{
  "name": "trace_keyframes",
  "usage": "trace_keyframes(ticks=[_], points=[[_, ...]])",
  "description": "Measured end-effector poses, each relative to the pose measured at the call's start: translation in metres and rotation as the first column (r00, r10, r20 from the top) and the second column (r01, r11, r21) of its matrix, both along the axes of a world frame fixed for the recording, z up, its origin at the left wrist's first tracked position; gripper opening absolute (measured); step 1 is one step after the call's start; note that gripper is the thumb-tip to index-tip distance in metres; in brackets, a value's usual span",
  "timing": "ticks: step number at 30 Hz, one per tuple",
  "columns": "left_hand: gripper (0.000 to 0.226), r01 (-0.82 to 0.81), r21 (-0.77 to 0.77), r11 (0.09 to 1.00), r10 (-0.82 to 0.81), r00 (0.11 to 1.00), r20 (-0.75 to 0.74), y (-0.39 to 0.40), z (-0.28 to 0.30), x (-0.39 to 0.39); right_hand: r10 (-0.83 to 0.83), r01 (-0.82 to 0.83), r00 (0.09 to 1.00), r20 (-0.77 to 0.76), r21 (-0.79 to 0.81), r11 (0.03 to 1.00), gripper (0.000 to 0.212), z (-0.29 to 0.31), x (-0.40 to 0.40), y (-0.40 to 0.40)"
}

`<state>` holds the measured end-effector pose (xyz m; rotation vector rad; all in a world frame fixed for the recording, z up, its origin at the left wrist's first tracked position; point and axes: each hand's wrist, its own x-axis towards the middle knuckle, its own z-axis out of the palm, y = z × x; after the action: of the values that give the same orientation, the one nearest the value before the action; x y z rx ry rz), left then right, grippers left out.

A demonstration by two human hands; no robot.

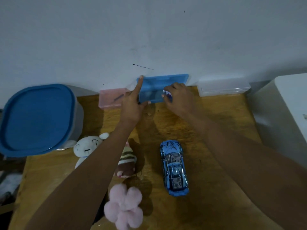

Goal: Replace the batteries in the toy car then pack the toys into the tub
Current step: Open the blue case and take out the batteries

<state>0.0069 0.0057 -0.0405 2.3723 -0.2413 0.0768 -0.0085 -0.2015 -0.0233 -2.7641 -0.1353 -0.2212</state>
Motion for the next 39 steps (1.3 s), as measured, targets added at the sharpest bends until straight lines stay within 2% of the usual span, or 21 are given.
trace_keyframes(ticks=[3, 7, 12, 19, 24, 27, 34, 36, 39], points=[[0.112, -0.036, -0.007, 0.999, 0.036, 0.999, -0.028, 0.000, -0.004, 0.003, 0.022, -0.023, 1.000, -0.013, -0.088, 0.996, 0.041, -0.004, -0.003, -0.001], [0.111, -0.042, -0.016, 0.999, 0.042, 0.999, -0.002, -0.001, -0.006, 0.002, 0.023, -0.029, 0.999, -0.032, -0.199, 0.979, 0.041, -0.005, -0.004, 0.003], [0.108, -0.046, -0.039, 0.998, 0.047, 0.999, 0.012, -0.001, -0.007, 0.002, -0.006, 0.004, 1.000, -0.005, -0.241, 0.971, 0.046, -0.009, -0.006, 0.009], [0.108, -0.051, -0.050, 0.997, 0.052, 0.999, 0.010, -0.002, -0.007, 0.002, -0.042, 0.054, 0.997, 0.062, -0.204, 0.978, 0.041, -0.028, -0.012, 0.018], [0.102, -0.052, 0.018, 0.998, 0.051, 0.998, 0.039, -0.001, -0.005, -0.001, -0.070, 0.090, 0.992, 0.103, -0.201, 0.976, 0.041, -0.032, -0.007, 0.020], [0.102, -0.055, 0.043, 0.998, 0.054, 0.998, 0.036, -0.002, -0.001, -0.001, -0.069, 0.087, 0.989, 0.134, -0.134, 0.987, 0.039, -0.028, 0.001, 0.018], [0.099, -0.066, 0.063, 0.996, 0.065, 0.997, 0.029, -0.006, 0.005, -0.004, 0.049, -0.032, 0.935, 0.350, -0.054, 0.998, 0.029, -0.021, 0.012, 0.001], [0.100, -0.075, 0.065, 0.995, 0.073, 0.997, 0.026, -0.007, 0.005, -0.004, 0.098, -0.090, 0.928, 0.359, -0.039, 0.995, 0.028, -0.019, 0.003, -0.002], [0.101, -0.079, 0.056, 0.995, 0.078, 0.997, 0.018, -0.006, 0.002, -0.005, 0.170, -0.164, 0.942, 0.288, -0.045, 0.985, 0.029, -0.024, -0.022, -0.004]])
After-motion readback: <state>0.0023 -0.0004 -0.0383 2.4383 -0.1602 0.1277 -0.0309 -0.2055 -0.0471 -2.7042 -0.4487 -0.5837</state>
